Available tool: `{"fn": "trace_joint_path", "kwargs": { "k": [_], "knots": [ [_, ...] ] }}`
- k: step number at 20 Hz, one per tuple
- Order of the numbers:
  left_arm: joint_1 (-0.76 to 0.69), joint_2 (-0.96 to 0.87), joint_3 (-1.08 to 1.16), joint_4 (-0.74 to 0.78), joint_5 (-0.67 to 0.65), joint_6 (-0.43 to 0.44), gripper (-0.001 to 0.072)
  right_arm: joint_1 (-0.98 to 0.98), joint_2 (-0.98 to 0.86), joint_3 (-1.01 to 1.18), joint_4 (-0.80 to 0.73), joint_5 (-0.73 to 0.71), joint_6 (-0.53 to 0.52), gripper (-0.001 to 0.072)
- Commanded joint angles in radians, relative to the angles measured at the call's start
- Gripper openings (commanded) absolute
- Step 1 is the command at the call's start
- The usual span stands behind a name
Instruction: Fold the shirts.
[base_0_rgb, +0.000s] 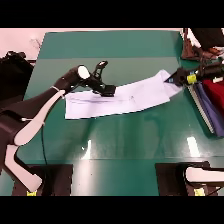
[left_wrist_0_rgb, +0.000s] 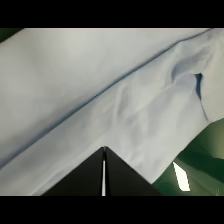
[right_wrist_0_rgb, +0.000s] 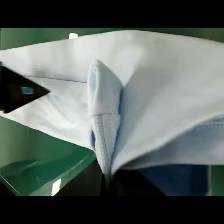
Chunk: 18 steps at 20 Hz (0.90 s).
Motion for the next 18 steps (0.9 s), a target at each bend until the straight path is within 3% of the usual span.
{"fn": "trace_joint_path", "kwargs": {
  "k": [1,9,12,15,18],
  "knots": [
    [-0.042,-0.118,0.111,-0.006,0.01,-0.031,0.0025,0.114,0.067,0.135,0.004,0.027,0.1,0.0015],
    [-0.051,-0.163,0.142,-0.055,0.049,-0.04,0.0025,0.309,0.066,0.291,0.003,0.001,0.174,0.0015],
    [-0.035,-0.159,0.158,-0.042,-0.008,-0.039,0.0025,0.354,0.066,0.307,0.004,-0.034,0.18,0.0015],
    [0.047,-0.117,0.217,0.026,-0.127,-0.056,0.0025,0.402,0.065,0.306,0.003,-0.087,0.182,0.0015],
    [0.188,0.017,0.231,0.111,-0.165,-0.053,0.0025,0.496,0.034,0.307,0.005,-0.153,0.181,0.0015]
  ]
}}
